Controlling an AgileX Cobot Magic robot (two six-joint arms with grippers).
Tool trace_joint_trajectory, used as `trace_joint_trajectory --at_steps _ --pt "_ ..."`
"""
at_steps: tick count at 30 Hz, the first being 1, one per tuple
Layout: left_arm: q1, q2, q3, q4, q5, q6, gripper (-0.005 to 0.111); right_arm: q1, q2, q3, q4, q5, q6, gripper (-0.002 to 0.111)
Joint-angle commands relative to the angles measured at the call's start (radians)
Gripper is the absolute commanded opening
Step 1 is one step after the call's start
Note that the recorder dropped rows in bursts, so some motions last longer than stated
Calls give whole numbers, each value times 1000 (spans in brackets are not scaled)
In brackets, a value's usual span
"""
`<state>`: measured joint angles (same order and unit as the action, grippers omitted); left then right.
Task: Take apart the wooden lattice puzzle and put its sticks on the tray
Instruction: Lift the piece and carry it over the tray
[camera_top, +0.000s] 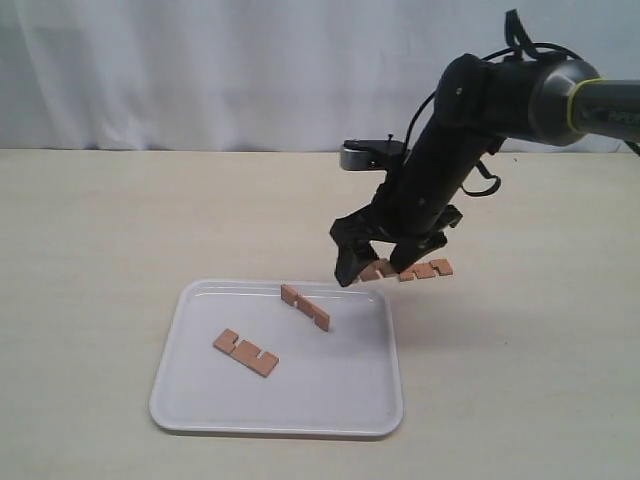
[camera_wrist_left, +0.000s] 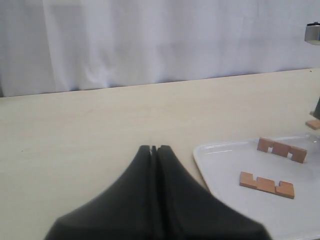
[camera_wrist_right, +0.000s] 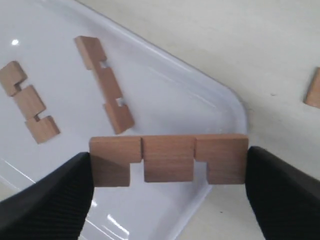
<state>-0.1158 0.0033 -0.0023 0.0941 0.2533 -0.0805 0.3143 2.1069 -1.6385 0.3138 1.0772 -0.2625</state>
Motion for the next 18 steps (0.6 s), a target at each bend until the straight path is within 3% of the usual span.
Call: trace_joint_trajectory --at_steps 1,7,18 --pt "0 -3 2 -1 -11 -3 0 70 -10 6 10 -36 -34 4" --pt "0 -3 2 -1 -11 -3 0 120 9 6 10 -63 -51 4" --pt "0 -3 2 -1 -11 -3 0 119 88 6 21 -63 -53 4"
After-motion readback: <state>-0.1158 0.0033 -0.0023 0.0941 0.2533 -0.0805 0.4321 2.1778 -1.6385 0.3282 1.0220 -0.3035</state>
